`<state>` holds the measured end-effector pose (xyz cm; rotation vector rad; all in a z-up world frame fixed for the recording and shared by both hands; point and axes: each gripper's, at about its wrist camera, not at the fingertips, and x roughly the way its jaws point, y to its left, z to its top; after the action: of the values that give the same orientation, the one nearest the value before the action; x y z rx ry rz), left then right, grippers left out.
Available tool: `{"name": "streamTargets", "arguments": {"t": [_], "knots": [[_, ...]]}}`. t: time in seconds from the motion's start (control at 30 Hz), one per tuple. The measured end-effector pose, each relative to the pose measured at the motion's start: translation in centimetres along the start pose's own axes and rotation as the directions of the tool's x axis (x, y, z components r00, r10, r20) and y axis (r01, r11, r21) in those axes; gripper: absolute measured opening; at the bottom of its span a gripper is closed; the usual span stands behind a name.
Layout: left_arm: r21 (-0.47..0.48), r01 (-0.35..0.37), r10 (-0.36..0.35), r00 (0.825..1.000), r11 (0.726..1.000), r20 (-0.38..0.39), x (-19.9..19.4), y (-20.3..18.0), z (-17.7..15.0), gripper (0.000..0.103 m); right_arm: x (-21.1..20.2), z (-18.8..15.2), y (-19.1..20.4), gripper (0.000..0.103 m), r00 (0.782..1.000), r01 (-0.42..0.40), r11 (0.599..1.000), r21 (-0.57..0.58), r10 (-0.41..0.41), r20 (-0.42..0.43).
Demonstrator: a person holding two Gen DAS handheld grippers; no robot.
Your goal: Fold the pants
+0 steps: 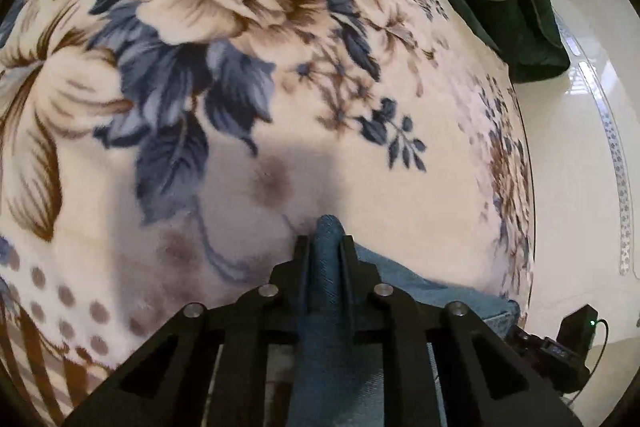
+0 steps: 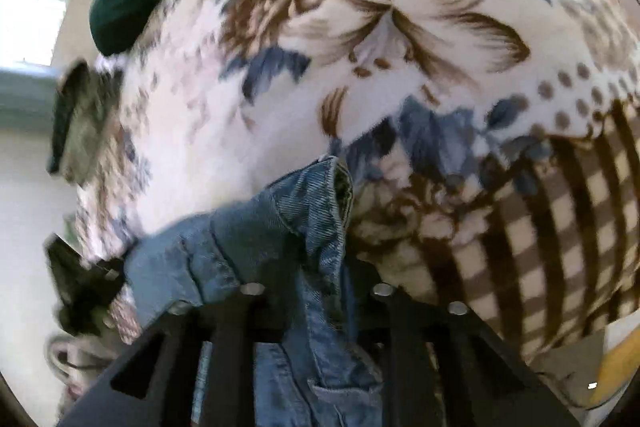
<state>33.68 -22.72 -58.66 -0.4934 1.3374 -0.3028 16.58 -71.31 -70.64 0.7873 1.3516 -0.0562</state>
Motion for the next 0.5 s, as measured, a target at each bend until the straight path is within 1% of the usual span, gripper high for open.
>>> {"name": "streamTargets", "arguments": {"t": [0.03, 0.07, 0.1, 0.13, 0.17, 0.2, 0.23, 0.27, 0.3, 0.33, 0.37, 0.43, 0.47, 0.5], "knots": [[-0.001, -0.004, 0.004, 1.000, 1.000, -0.005, -0.2, -0.1, 0.1, 0.014, 0.1, 0.0, -0.2, 0.052, 0.999, -0.023, 1.000, 0.007, 0.023, -0.034], [0.002, -0.009, 0.009, 1.000, 1.000, -0.009, -0.8, -0.5, -0.1, 0.017, 0.0, -0.3, -0.6, 0.058, 0.997, -0.052, 0.999, 0.012, 0.052, -0.048], [0.002, -0.015, 0.015, 1.000, 1.000, -0.006, -1.4, -0.6, -0.3, 0.020, 0.0, -0.6, -0.7, 0.063, 0.996, -0.064, 0.998, 0.011, 0.064, -0.055], [0.001, -0.016, 0.016, 1.000, 1.000, 0.003, -2.0, -0.9, -0.6, 0.037, 0.0, -1.1, -1.1, 0.073, 0.996, -0.063, 0.998, 0.011, 0.064, -0.066], [0.000, -0.009, 0.009, 1.000, 1.000, 0.009, -2.5, -0.9, -1.0, 0.077, 0.1, -1.7, -1.6, 0.074, 0.995, -0.061, 0.998, 0.015, 0.063, -0.084], [-0.003, 0.007, -0.007, 1.000, 1.000, 0.007, -3.0, -1.0, -1.6, 0.095, 0.5, -2.3, -2.0, 0.074, 0.992, -0.068, 0.997, 0.022, 0.070, -0.106], [-0.006, 0.027, -0.027, 1.000, 1.000, 0.004, -3.3, -1.0, -2.3, 0.103, 1.1, -3.2, -2.5, 0.074, 0.987, -0.077, 0.997, 0.033, 0.080, -0.138], [-0.017, 0.045, -0.045, 0.999, 0.999, -0.003, -3.4, -0.9, -3.2, 0.103, 1.5, -3.8, -2.8, 0.074, 0.984, -0.082, 0.996, 0.042, 0.087, -0.154], [-0.025, 0.034, -0.035, 0.999, 0.999, -0.022, -3.1, -0.7, -4.0, 0.103, 1.7, -4.5, -3.0, 0.070, 0.986, -0.080, 0.996, 0.043, 0.085, -0.144], [-0.030, 0.026, -0.027, 0.999, 0.999, -0.038, -2.7, -0.6, -4.5, 0.103, 1.5, -5.3, -2.9, 0.045, 0.992, -0.054, 0.998, 0.039, 0.058, -0.109], [-0.037, 0.016, -0.018, 0.998, 0.999, -0.055, -2.2, -0.3, -5.2, 0.103, 1.5, -5.9, -2.8, 0.039, 0.994, -0.040, 0.998, 0.051, 0.045, -0.100], [-0.048, -0.018, 0.014, 0.996, 0.999, -0.085, -0.9, 0.1, -6.6, 0.103, 1.0, -6.7, -2.9, 0.032, 0.997, -0.024, 0.998, 0.065, 0.029, -0.076], [-0.051, -0.018, 0.014, 0.996, 0.999, -0.090, -0.5, 0.3, -7.1, 0.103, 0.7, -6.7, -3.2, 0.031, 0.997, -0.014, 0.998, 0.069, 0.019, -0.071], [-0.049, -0.021, 0.017, 0.996, 0.999, -0.085, -0.3, 0.4, -7.5, 0.103, 0.8, -6.7, -3.7, 0.031, 0.996, -0.034, 0.996, 0.087, 0.041, -0.079]]}}
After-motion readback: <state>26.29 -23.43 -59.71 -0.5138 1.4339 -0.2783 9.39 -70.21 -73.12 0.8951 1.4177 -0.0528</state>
